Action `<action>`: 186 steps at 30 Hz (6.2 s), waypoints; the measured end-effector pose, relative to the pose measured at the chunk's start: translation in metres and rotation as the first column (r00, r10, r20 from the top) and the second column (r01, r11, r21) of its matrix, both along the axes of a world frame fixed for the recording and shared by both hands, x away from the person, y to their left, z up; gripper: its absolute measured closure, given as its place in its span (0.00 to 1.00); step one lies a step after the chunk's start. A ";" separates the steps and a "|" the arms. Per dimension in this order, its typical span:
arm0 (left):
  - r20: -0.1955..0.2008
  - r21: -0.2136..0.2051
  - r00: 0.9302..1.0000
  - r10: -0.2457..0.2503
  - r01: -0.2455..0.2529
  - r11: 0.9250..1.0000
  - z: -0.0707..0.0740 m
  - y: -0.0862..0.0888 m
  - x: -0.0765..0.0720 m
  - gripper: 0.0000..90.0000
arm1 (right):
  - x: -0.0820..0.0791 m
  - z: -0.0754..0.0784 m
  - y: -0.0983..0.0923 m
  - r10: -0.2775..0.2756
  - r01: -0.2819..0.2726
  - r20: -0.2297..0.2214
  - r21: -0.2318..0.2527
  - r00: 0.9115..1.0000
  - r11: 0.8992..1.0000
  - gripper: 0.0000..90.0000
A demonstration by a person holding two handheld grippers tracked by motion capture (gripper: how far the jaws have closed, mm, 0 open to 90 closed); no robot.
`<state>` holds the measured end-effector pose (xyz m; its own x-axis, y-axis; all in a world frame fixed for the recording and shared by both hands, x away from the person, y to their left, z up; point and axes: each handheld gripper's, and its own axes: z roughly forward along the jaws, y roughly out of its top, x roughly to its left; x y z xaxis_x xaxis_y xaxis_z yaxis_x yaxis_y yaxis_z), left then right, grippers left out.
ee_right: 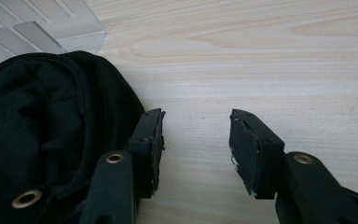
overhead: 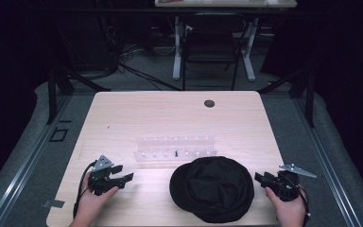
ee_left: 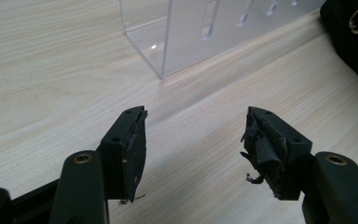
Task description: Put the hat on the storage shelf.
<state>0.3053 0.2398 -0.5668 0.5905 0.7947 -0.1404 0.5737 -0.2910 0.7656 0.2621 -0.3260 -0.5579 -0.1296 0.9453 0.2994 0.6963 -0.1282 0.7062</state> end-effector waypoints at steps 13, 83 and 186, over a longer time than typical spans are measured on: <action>0.008 -0.011 1.000 0.002 -0.002 1.000 0.002 0.000 -0.001 0.43 | -0.002 0.009 -0.002 -0.009 0.009 -0.015 0.005 1.000 1.000 0.59; -0.019 -0.014 1.000 -0.013 0.013 1.000 0.001 -0.002 -0.001 0.43 | 0.050 0.061 0.029 0.175 -0.222 -0.474 -0.043 0.863 0.974 0.71; -0.026 -0.010 1.000 -0.013 0.012 1.000 0.001 -0.002 -0.001 0.43 | 0.050 0.135 0.062 0.226 -0.292 -0.628 -0.002 0.745 0.956 0.97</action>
